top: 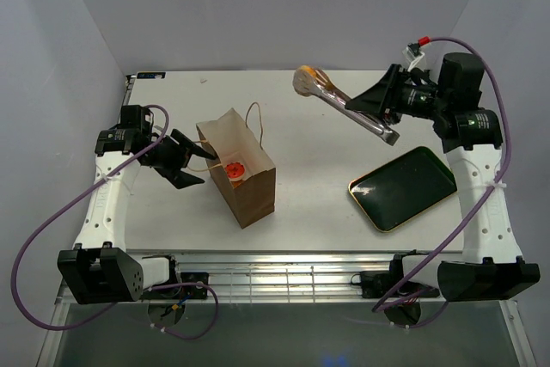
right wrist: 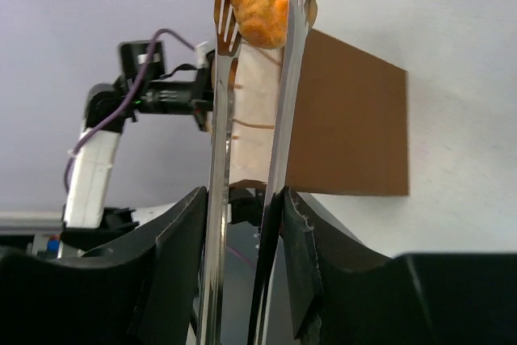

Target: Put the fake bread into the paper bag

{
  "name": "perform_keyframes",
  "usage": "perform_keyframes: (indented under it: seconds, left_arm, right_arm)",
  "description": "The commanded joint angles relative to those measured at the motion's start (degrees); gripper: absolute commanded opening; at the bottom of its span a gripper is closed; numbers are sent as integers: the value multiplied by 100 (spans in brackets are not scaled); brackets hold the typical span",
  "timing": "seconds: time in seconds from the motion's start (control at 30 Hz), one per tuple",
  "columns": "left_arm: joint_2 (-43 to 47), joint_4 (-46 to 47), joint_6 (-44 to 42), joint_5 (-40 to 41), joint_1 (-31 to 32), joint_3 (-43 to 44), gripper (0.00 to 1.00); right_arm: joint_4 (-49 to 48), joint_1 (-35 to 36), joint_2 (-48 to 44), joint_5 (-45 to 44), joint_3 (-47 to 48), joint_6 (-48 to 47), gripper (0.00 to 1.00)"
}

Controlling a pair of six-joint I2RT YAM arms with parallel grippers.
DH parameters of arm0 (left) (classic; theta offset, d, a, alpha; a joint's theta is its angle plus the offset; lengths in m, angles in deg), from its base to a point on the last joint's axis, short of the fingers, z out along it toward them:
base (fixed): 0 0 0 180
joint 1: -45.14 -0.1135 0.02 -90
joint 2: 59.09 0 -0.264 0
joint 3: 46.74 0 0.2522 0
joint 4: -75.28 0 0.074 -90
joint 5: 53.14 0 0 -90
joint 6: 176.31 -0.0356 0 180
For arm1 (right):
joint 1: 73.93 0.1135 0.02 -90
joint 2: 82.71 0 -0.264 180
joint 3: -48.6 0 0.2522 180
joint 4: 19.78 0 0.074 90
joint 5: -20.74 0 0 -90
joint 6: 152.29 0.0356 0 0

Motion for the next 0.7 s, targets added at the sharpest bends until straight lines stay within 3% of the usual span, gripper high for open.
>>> perform_keyframes:
  seconds: [0.0, 0.03, 0.2, 0.67]
  left_arm:
    - [80, 129, 108, -160, -51, 19, 75]
    - [89, 138, 117, -169, -51, 19, 75]
    - [133, 252, 257, -344, -51, -148, 74]
    - [344, 375, 495, -379, -42, -254, 73]
  right_arm:
    - [-1934, 572, -39, 576, 189, 1048, 46]
    - [-2520, 661, -21, 698, 215, 1398, 46]
    - [-3659, 1249, 198, 1015, 391, 2025, 47]
    - [-3599, 2480, 348, 928, -4, 1630, 48]
